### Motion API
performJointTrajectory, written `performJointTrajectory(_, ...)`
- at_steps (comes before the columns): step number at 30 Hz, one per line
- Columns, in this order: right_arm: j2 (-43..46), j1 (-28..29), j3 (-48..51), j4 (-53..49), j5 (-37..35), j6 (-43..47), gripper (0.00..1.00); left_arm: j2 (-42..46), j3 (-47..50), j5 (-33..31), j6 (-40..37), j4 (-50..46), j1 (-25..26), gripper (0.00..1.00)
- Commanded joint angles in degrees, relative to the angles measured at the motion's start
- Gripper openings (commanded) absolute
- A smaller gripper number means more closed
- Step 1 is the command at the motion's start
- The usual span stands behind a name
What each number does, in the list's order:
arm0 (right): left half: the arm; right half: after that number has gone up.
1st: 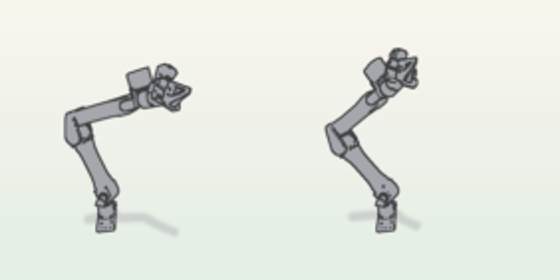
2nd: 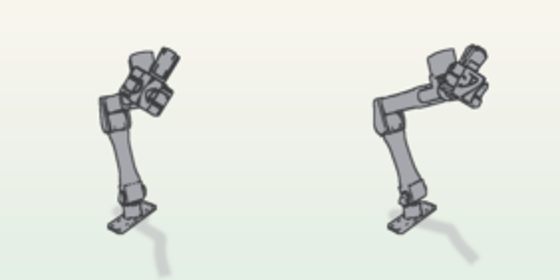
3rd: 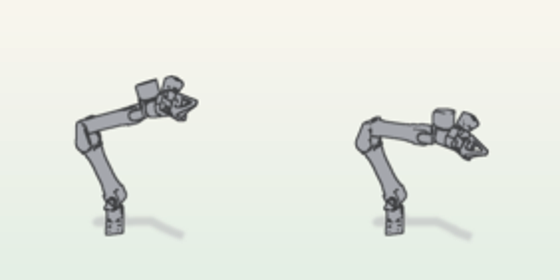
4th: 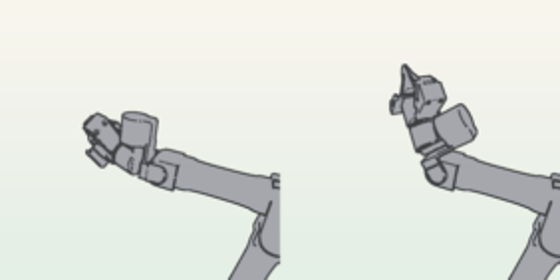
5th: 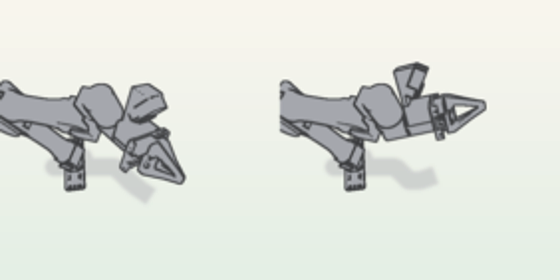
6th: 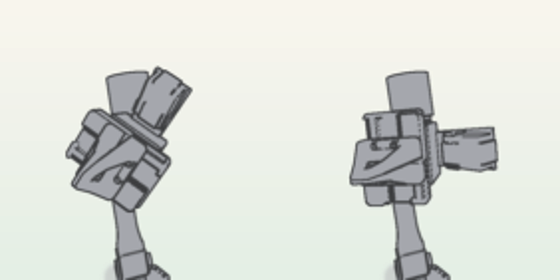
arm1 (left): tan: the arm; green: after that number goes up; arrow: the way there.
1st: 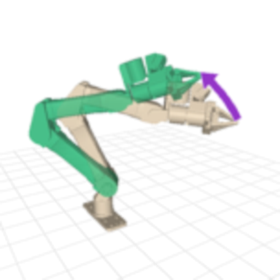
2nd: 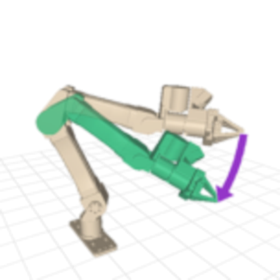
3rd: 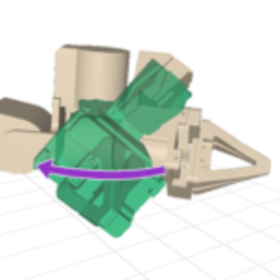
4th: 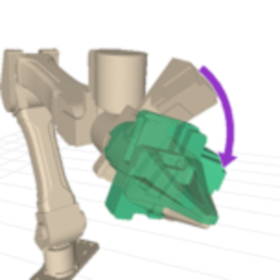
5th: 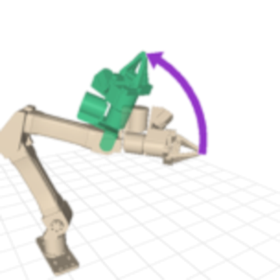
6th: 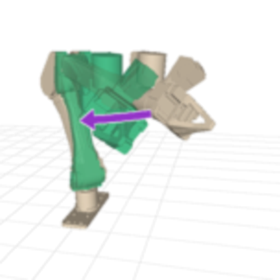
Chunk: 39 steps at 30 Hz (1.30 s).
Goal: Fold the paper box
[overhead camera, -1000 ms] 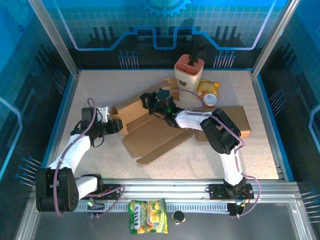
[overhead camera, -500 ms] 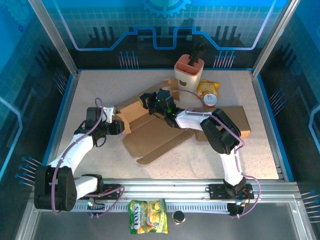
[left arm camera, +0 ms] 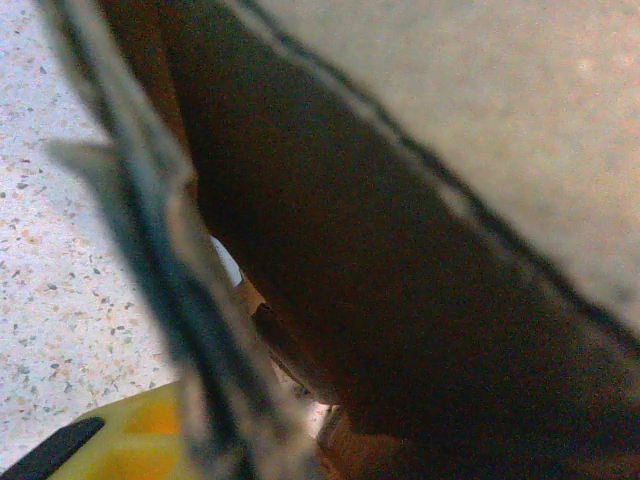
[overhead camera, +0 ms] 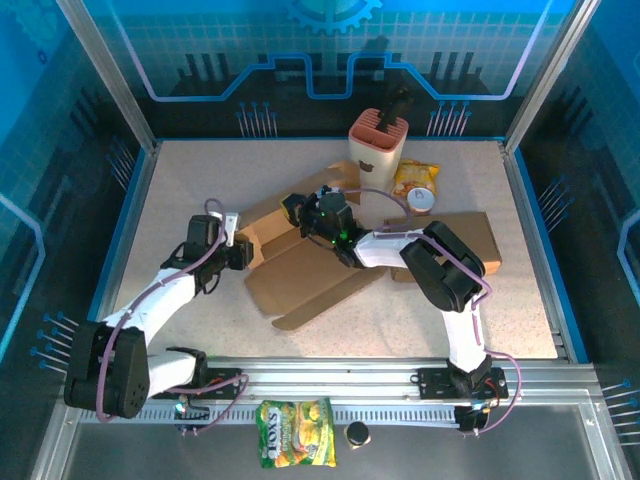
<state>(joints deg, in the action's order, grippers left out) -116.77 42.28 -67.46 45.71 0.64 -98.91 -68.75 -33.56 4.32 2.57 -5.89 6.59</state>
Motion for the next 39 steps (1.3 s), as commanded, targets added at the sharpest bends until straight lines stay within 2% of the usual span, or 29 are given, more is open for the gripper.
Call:
performJointTrajectory(1, 1.4, 1.4, 1.3, -1.5, -0.7, 0.1, 0.0, -0.8, -0.1, -5.1, -1.0, 1.4, 0.9, 0.38)
performJointTrajectory(13, 2.1, 2.1, -0.1, -4.5, -0.1, -0.5, 0.0, -4.2, -3.5, -10.8, -0.8, 0.5, 3.3, 0.4)
performJointTrajectory(23, 1.8, 2.4, -0.8, -5.6, -0.6, -1.3, 0.0, -8.8, -9.2, -15.7, 2.3, -4.2, 4.5, 0.35)
performJointTrajectory(33, 0.9, 2.6, -2.1, -5.4, -0.6, -2.0, 0.0, -12.1, -13.1, -20.8, 7.7, -9.5, 6.9, 0.27)
performJointTrajectory(37, 0.8, 2.6, -2.3, -5.6, -0.6, -2.4, 0.0, -13.1, -13.9, -22.4, 9.5, -9.6, 8.0, 0.21)
performJointTrajectory(39, 0.9, 2.5, -2.4, -5.7, -0.6, -2.5, 0.0, -13.3, -14.0, -23.8, 10.1, -9.2, 8.8, 0.14)
